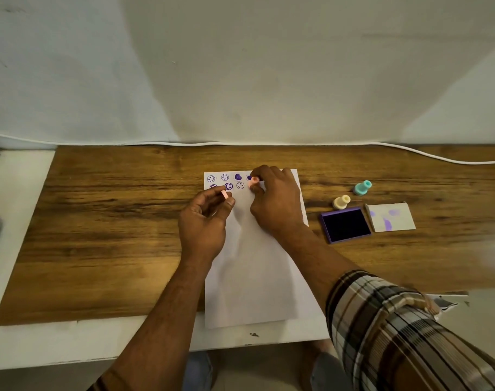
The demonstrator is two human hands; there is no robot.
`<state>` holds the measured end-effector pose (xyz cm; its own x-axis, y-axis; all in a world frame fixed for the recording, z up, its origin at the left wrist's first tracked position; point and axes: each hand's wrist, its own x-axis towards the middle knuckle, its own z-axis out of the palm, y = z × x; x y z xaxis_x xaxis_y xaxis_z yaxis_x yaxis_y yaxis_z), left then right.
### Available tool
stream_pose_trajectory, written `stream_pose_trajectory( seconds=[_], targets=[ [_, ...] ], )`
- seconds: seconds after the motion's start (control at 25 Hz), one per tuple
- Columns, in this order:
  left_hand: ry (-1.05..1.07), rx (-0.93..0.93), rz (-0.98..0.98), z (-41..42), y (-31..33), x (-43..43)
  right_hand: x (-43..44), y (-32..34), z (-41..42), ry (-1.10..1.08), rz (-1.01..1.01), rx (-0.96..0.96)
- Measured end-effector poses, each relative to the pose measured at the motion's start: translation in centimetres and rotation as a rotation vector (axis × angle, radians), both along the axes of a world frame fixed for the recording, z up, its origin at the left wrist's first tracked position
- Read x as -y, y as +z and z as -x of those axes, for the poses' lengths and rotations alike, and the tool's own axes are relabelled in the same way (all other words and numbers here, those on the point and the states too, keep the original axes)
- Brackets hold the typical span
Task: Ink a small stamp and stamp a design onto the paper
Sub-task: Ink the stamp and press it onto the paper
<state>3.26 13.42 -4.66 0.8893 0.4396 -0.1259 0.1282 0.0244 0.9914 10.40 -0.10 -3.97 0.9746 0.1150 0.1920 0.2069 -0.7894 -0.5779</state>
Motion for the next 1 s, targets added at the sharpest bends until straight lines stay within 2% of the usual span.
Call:
stream_pose_trajectory(
  seconds=[0.2, 0.36, 0.44, 0.56, 0.64, 0.84, 1.0],
  targets=[
    [0.009, -0.014, -0.007, 0.0, -0.1, 0.1, -1.3, 0.1, 0.5, -0.077, 0.019, -0.003],
    [0.013, -0.041, -0.016, -0.1, 0.1, 0.1, -0.3, 1.1, 0.5, -0.051, 0.027, -0.065],
    [-0.003, -0.048, -0.019, 0.0, 0.1, -0.1, 1.3, 2.4, 0.9, -0.160, -0.237, -0.087],
    [-0.036, -0.073, -0.011, 0.1, 1.0, -0.1, 3.9, 5.7, 3.3, -0.379, -0.819, -0.094],
    [-0.095, -0.090, 0.003, 0.5, 2.4, 0.5, 5.6, 7.4, 6.0, -0.416, -0.963, -0.153],
    [-0.255, -0.149, 0.184, 4.4, 4.6, 3.6, 9.5, 8.9, 12.0, -0.401, -0.884, -0.300],
    [-0.280, -0.197, 0.145, 5.7, 5.0, 5.8, 10.1, 7.6, 13.3, -0.275, -0.778, -0.358]
  ],
)
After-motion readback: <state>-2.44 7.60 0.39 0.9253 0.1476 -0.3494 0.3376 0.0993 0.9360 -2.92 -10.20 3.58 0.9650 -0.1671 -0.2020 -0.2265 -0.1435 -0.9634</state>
